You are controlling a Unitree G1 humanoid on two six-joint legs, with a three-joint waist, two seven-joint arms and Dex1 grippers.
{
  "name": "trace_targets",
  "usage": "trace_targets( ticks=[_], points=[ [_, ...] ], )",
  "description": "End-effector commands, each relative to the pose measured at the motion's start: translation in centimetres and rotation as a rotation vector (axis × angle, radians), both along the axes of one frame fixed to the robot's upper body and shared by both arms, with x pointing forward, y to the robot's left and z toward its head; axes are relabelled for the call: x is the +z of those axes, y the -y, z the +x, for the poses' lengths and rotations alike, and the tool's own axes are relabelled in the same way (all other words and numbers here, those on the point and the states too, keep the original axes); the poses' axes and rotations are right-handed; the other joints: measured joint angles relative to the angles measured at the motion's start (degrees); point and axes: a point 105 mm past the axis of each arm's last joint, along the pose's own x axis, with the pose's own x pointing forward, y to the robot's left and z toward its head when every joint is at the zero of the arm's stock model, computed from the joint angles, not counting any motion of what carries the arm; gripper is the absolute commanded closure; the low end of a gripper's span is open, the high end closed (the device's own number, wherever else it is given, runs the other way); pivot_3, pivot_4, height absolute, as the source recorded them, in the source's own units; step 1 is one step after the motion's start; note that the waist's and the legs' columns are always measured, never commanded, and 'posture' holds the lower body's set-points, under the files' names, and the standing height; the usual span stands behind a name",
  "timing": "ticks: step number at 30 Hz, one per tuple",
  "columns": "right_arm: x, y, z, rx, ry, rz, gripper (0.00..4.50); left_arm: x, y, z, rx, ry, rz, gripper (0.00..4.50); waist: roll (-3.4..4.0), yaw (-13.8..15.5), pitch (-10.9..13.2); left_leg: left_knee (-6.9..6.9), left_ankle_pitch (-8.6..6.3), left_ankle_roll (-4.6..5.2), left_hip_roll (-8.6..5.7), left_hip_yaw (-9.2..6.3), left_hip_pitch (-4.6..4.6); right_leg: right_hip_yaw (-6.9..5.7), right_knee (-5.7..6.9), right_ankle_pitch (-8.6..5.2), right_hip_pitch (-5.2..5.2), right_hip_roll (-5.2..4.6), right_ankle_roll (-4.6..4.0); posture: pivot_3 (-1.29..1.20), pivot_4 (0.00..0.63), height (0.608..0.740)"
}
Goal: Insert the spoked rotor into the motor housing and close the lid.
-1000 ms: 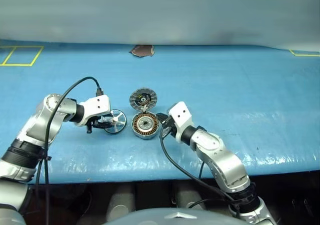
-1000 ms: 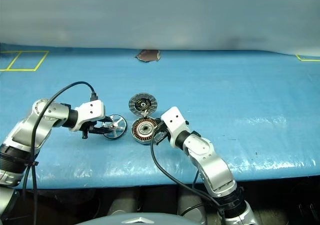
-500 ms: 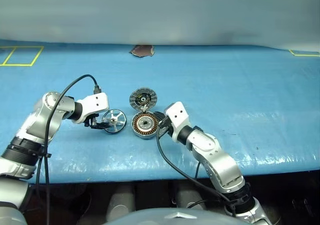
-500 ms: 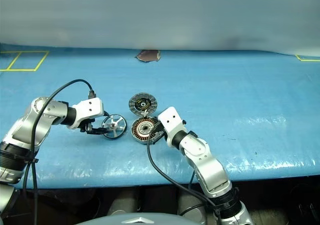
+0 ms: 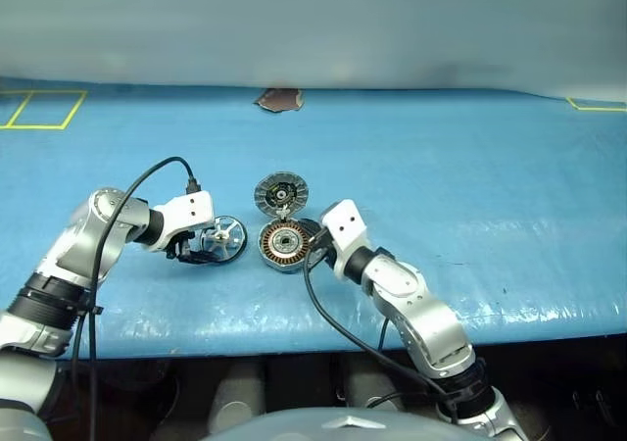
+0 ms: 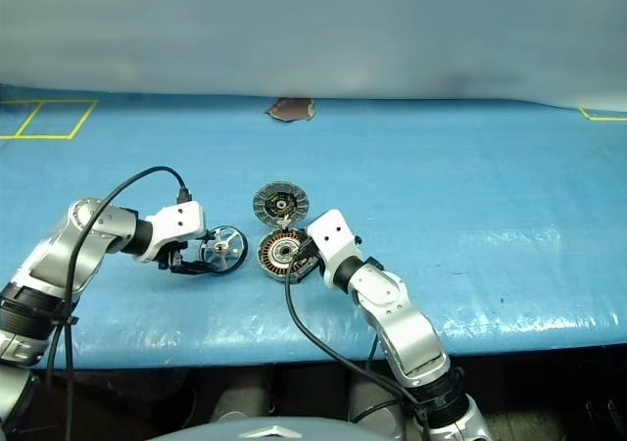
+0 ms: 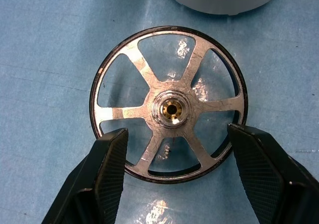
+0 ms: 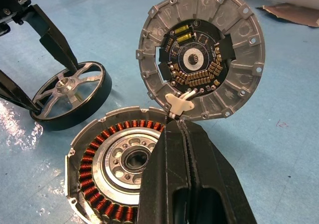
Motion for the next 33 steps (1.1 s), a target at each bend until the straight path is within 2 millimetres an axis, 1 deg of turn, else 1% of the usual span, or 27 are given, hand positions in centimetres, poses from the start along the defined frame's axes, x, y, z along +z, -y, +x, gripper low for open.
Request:
trace_targets(
  ticks=[1, 4, 5, 7, 11, 22, 24, 28, 33],
  points=[
    [1.08, -0.42, 0.05, 0.015, 0.045, 0.016, 4.50, -0.17, 0.26, 0.07, 0.001, -0.005, -0.011, 1.05, 0.00, 0.0, 0.0, 0.00, 0.00, 0.00, 0.00, 0.00, 0.00, 0.00, 0.00, 0.00, 0.00, 0.00, 0.00, 0.00, 0.150, 0.740],
    [1.06, -0.39, 0.10, 0.015, 0.046, 0.015, 4.50, -0.18, 0.19, 0.25, 0.017, 0.001, -0.019, 1.05, 0.00, 0.0, 0.0, 0.00, 0.00, 0.00, 0.00, 0.00, 0.00, 0.00, 0.00, 0.00, 0.01, 0.00, 0.00, 0.00, 0.150, 0.740],
    [1.07, -0.39, 0.11, 0.015, 0.047, 0.014, 4.50, -0.16, 0.15, 0.36, 0.024, 0.007, -0.023, 1.21, 0.00, 0.0, 0.0, 0.00, 0.00, 0.00, 0.00, 0.00, 0.00, 0.00, 0.00, 0.00, 0.01, 0.00, 0.00, 0.00, 0.150, 0.740],
    [1.08, -0.39, 0.12, 0.016, 0.048, 0.013, 4.50, -0.16, -0.01, 0.48, 0.033, 0.012, -0.022, 1.58, 0.00, 0.0, 0.0, 0.00, 0.00, 0.00, 0.00, 0.00, 0.00, 0.00, 0.00, 0.00, 0.00, 0.00, 0.00, 0.00, 0.150, 0.740],
    [1.12, -0.40, 0.17, 0.018, 0.051, 0.012, 4.50, -0.22, -0.38, 0.56, 0.052, 0.012, -0.009, 2.86, 0.00, 0.0, 0.0, -0.01, 0.00, 0.00, 0.00, -0.01, -0.01, 0.00, 0.01, 0.00, -0.01, 0.01, 0.00, 0.00, 0.150, 0.740],
    [1.22, -0.52, 0.10, 0.026, 0.059, 0.005, 4.50, -0.30, -0.51, 0.33, 0.056, 0.000, -0.022, 2.86, 0.00, 0.0, 0.0, -0.01, 0.00, 0.00, 0.01, 0.00, 0.01, 0.00, 0.02, 0.00, -0.01, 0.01, -0.01, 0.00, 0.150, 0.740],
    [1.21, -0.51, 0.08, 0.026, 0.059, 0.003, 4.50, -0.12, -0.21, 0.42, 0.052, 0.005, -0.046, 3.07, 0.00, 0.0, 0.0, -0.02, 0.00, 0.00, 0.01, 0.00, 0.01, 0.00, 0.01, 0.00, -0.01, 0.01, -0.01, 0.00, 0.150, 0.740],
    [1.16, -0.47, 0.03, 0.026, 0.058, -0.001, 4.50, -0.08, -0.37, 0.52, 0.062, 0.006, -0.034, 3.08, 0.00, 0.0, 0.0, -0.01, 0.00, 0.00, 0.01, 0.00, 0.00, 0.00, 0.01, 0.00, -0.01, 0.01, -0.01, 0.00, 0.150, 0.740],
    [1.02, -0.27, -0.09, 0.027, 0.058, -0.016, 4.50, 0.69, -0.42, 0.16, 0.066, -0.008, -0.090, 3.08, 0.00, 0.0, 0.0, -0.02, 0.00, 0.00, 0.01, 0.00, -0.01, 0.00, 0.01, -0.01, -0.03, 0.01, -0.01, 0.00, 0.150, 0.740]
  ],
)
